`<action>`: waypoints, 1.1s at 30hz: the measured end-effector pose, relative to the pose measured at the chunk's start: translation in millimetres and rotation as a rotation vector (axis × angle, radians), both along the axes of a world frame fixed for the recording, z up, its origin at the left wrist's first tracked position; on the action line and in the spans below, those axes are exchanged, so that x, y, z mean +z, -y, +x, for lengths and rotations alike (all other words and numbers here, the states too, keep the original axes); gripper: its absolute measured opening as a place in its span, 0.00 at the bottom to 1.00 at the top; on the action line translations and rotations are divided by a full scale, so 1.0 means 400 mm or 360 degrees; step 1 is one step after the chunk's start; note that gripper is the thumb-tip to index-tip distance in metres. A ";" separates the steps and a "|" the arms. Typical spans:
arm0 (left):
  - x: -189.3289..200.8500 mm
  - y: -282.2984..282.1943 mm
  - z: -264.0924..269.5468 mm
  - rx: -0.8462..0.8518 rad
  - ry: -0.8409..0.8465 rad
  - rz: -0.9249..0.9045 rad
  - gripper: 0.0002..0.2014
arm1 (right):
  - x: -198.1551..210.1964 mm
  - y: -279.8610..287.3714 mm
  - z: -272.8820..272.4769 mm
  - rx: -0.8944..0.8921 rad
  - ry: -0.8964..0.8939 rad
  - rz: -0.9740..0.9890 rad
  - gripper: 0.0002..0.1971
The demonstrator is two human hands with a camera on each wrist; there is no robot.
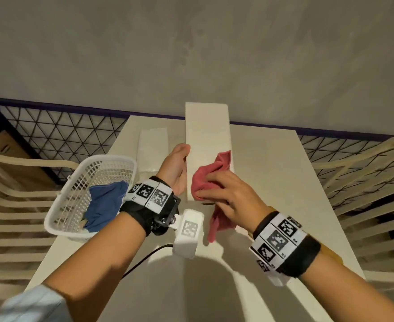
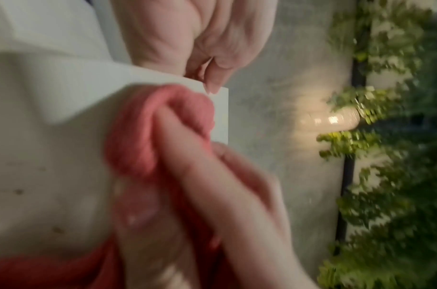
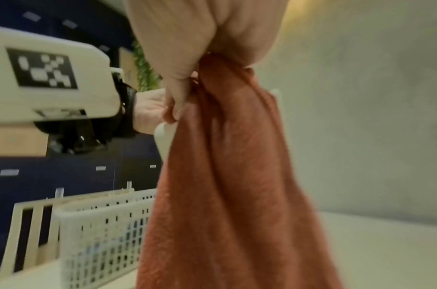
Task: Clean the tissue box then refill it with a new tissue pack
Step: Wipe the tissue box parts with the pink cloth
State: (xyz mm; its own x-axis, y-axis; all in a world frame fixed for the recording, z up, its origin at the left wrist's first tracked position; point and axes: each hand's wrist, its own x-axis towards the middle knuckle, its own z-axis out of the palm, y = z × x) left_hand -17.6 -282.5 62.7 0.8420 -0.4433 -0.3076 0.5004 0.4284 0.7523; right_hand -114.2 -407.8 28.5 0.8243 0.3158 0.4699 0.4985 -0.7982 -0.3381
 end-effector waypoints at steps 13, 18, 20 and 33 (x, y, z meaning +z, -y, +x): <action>0.000 0.027 -0.065 -0.0208 0.0186 -0.0133 0.16 | 0.067 0.068 0.071 -0.0201 0.0067 0.0047 0.16; 0.006 0.032 -0.068 -0.0202 0.0249 -0.0013 0.19 | 0.085 0.049 0.072 -0.0699 0.0101 0.0111 0.21; 0.016 0.032 -0.055 -0.0186 0.0238 -0.0018 0.19 | 0.071 0.003 0.027 -0.0555 0.0189 -0.0175 0.21; 0.049 0.025 -0.056 -0.0323 0.0271 0.0107 0.27 | 0.100 0.016 0.052 -0.0258 0.0156 -0.0273 0.17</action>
